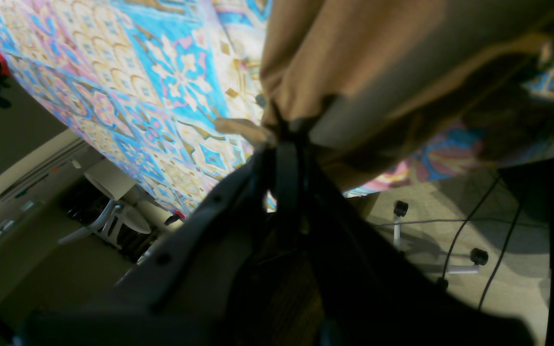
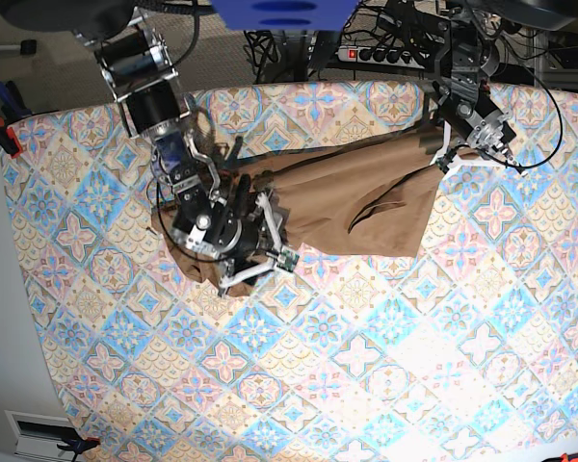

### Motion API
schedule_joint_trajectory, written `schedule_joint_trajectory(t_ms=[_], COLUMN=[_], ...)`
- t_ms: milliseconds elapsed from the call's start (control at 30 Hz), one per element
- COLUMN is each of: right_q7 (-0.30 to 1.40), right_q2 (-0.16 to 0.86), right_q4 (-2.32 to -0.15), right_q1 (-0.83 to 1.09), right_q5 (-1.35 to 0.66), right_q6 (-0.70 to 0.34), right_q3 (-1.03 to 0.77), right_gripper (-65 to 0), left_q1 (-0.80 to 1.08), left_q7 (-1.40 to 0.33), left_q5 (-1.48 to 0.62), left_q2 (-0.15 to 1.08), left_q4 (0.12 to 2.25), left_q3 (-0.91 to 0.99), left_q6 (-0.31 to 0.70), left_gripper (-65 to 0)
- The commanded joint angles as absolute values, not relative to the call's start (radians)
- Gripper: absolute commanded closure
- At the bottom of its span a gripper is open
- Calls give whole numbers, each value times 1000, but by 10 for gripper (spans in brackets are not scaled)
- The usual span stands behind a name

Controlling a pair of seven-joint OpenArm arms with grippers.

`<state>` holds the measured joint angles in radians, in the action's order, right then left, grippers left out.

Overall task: Layout the t-shirt on the table in an organized manner, then fold the t-shirt properly
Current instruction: 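Hold the shirt with the left gripper and adjust the right gripper's grasp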

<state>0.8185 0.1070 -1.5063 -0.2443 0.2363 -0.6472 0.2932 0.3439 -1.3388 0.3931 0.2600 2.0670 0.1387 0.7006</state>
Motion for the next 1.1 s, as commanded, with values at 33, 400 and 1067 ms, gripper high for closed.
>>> schedule_joint_trajectory(t_ms=[33,400,1067], right_q7=[796,771,759], right_q2=[102,102,101], right_q4=[-1521,-1431,-1402], right_q1=[-266,-265,-226], right_q5=[228,228,410], right_q6=[-650,-653,-654], right_q3=[288,294,297], right_gripper=[-261,-261,0], left_q1=[341,340,337], left_q7=[-1349,-1349,-1349], left_q5=[410,410,410], left_q2=[266,266,266], left_q4=[2083,2083,2083], left_q3=[145,145,142], left_q6=[698,698,698], left_gripper=[0,0,0])
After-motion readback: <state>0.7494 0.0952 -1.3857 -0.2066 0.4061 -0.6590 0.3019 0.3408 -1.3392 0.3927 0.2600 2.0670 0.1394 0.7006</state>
